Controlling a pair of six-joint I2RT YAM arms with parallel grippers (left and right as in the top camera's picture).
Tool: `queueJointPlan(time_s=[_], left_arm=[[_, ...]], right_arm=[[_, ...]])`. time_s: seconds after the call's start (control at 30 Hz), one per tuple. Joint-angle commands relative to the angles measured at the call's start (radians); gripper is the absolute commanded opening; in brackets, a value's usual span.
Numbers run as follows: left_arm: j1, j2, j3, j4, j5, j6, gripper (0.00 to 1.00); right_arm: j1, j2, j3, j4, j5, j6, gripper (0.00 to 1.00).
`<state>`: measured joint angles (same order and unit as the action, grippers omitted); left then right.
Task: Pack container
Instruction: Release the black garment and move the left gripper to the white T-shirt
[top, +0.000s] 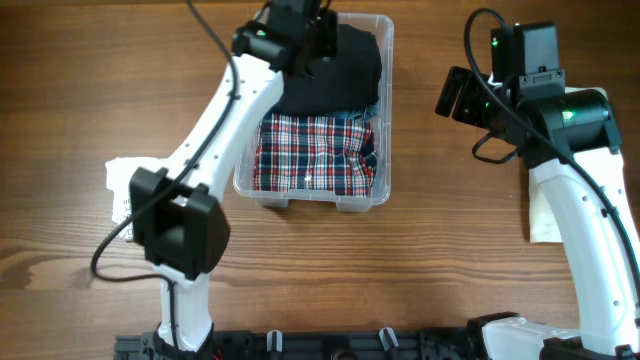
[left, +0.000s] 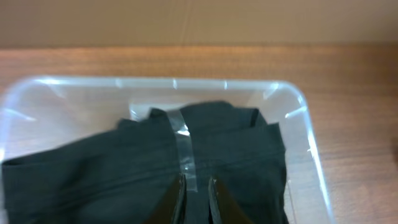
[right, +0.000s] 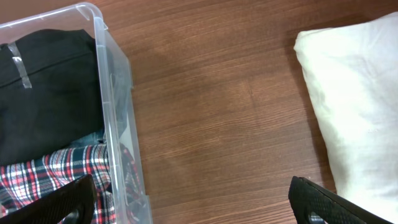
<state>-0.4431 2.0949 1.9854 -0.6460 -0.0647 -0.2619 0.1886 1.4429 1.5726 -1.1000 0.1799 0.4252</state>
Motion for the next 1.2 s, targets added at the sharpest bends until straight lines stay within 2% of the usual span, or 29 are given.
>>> queueJointPlan(time_s=[0.0, 0.13, 0.23, 0.3, 0.53, 0.57, 0.63, 0.73, 0.9, 0.97, 1.0, 1.03, 1.07, 1.17], left_arm=[[0.002, 0.095, 0.016, 0.013, 0.011, -0.016, 0.15], [0.002, 0.203, 0.016, 0.013, 0.012, -0.016, 0.25], [-0.002, 0.27, 0.016, 0.007, 0.053, -0.016, 0.29], [-0.003, 0.266, 0.016, 0.012, 0.08, -0.015, 0.29], [0.01, 0.027, 0.031, 0.012, 0.024, -0.004, 0.31], [0.012, -0.02, 0.031, -0.004, -0.004, -0.004, 0.35], [0.022, -0.115, 0.031, -0.088, -0.064, -0.007, 0.42], [0.074, -0.257, 0.031, -0.326, -0.15, -0.125, 0.46], [0.22, -0.383, 0.031, -0.656, -0.145, -0.222, 0.58], [0.284, -0.397, 0.031, -0.777, -0.146, -0.23, 0.75], [0.316, -0.396, 0.031, -0.831, -0.146, -0.272, 0.88], [0.34, -0.394, 0.027, -0.864, -0.146, -0.315, 0.96], [0.367, -0.394, 0.018, -0.886, -0.147, -0.36, 1.0], [0.462, -0.394, -0.037, -0.888, -0.162, -0.489, 1.0]], right_arm=[[-0.001, 0.006, 0.002, 0.0, 0.003, -0.006, 1.0], [-0.001, 0.006, 0.002, 0.0, 0.003, -0.006, 1.0], [-0.001, 0.006, 0.002, 0.0, 0.003, -0.006, 1.0], [-0.001, 0.006, 0.002, 0.0, 0.003, -0.006, 1.0], [-0.001, 0.006, 0.002, 0.0, 0.003, -0.006, 1.0], [-0.001, 0.006, 0.002, 0.0, 0.003, -0.006, 1.0], [-0.001, 0.006, 0.002, 0.0, 0.003, -0.006, 1.0], [-0.001, 0.006, 0.002, 0.0, 0.003, -0.006, 1.0], [-0.001, 0.006, 0.002, 0.0, 0.003, -0.006, 1.0], [-0.001, 0.006, 0.002, 0.0, 0.003, -0.006, 1.0], [-0.001, 0.006, 0.002, 0.0, 0.003, -0.006, 1.0], [-0.001, 0.006, 0.002, 0.0, 0.003, -0.006, 1.0], [-0.001, 0.006, 0.002, 0.0, 0.003, -0.006, 1.0], [-0.001, 0.006, 0.002, 0.0, 0.003, -0.006, 1.0]])
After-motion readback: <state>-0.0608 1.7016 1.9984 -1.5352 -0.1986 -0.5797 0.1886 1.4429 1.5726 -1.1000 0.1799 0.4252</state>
